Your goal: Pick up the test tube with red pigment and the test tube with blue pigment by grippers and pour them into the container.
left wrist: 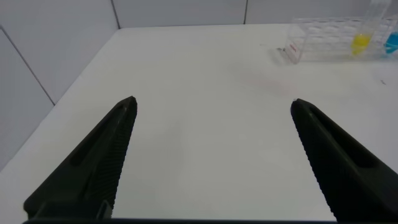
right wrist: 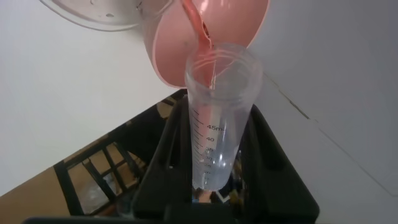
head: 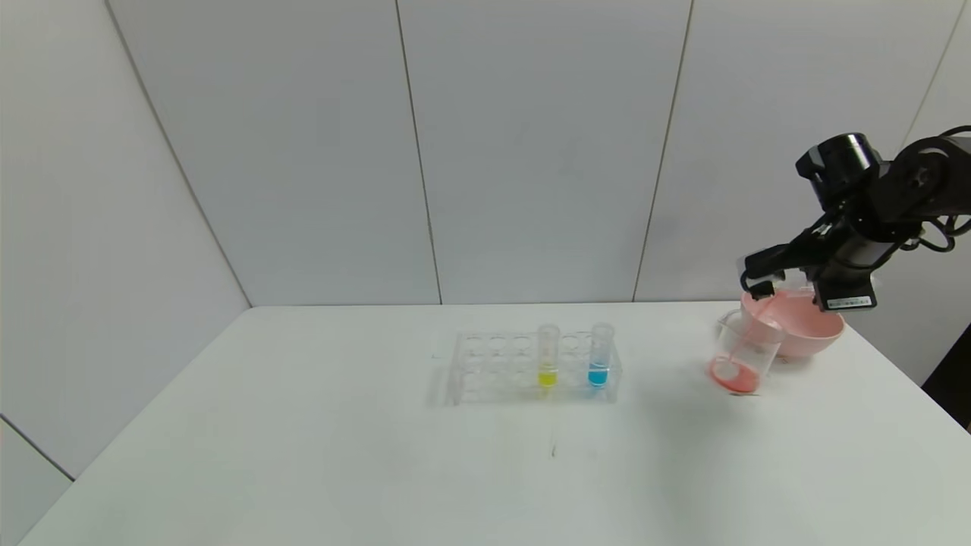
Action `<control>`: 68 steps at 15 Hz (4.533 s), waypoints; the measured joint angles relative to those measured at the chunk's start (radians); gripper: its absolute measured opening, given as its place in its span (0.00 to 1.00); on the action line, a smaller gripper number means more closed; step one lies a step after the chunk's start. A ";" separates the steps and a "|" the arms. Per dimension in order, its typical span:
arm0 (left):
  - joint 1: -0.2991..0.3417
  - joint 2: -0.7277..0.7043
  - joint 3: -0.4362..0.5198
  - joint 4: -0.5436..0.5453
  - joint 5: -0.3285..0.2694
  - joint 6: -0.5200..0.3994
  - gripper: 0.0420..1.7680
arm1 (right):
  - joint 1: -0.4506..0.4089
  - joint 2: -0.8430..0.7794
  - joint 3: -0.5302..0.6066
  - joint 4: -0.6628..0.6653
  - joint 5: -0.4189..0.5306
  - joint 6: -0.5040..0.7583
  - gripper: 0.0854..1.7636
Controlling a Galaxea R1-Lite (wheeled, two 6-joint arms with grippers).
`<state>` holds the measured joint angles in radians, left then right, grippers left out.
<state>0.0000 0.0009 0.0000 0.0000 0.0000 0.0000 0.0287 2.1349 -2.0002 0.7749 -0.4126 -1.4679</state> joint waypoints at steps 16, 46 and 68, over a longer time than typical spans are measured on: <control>0.000 0.000 0.000 0.000 0.000 0.000 1.00 | 0.037 -0.007 0.000 -0.004 -0.059 -0.083 0.25; 0.000 0.000 0.000 0.000 0.000 0.000 1.00 | -0.080 -0.272 0.392 -0.604 0.700 1.399 0.25; 0.000 0.000 0.000 0.000 0.000 0.000 1.00 | -0.310 -0.008 0.656 -1.345 0.739 1.467 0.25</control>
<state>0.0000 0.0009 0.0000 0.0000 0.0000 0.0004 -0.2813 2.1272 -1.3440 -0.5704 0.3266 -0.0009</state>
